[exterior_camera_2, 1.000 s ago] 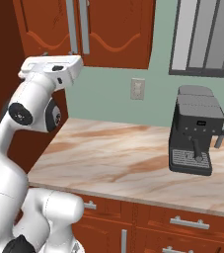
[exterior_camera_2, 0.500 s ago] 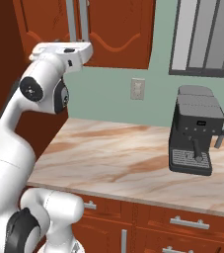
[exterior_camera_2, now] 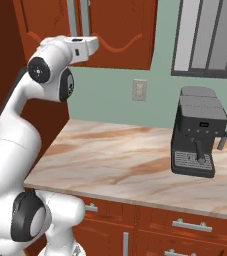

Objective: Get the candle and the beer from the cabinet and move them to the dining counter.

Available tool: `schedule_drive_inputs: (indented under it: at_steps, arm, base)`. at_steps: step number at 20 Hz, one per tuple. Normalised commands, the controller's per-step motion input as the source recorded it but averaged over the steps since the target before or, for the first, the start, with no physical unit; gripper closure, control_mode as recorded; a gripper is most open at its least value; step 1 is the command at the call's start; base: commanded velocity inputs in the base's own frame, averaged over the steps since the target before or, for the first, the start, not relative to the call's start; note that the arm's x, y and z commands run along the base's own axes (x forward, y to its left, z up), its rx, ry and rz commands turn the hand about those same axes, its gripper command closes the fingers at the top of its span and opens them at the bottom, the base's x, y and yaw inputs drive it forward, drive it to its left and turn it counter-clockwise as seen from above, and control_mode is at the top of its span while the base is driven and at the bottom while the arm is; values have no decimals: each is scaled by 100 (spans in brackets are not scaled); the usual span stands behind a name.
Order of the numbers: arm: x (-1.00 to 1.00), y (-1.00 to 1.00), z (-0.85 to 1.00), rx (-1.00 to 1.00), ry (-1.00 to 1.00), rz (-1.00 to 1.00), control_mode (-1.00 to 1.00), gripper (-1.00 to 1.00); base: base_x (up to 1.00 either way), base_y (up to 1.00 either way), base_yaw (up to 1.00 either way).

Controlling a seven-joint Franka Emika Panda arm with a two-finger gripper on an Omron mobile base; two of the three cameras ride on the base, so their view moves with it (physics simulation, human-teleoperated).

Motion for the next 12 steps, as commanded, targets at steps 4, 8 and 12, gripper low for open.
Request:
schedule_drive_inputs:
  at_steps: [4,8,12]
  arm:
    - [33,-7,-6,0,-1,7,-100,-100]
    - [33,-17,-14,0,-5,9,-100,-100]
    - [33,-15,-16,0,-8,8,-100,-100]
  base:
    - [0,0,0]
    - [0,0,0]
    - [0,0,0]
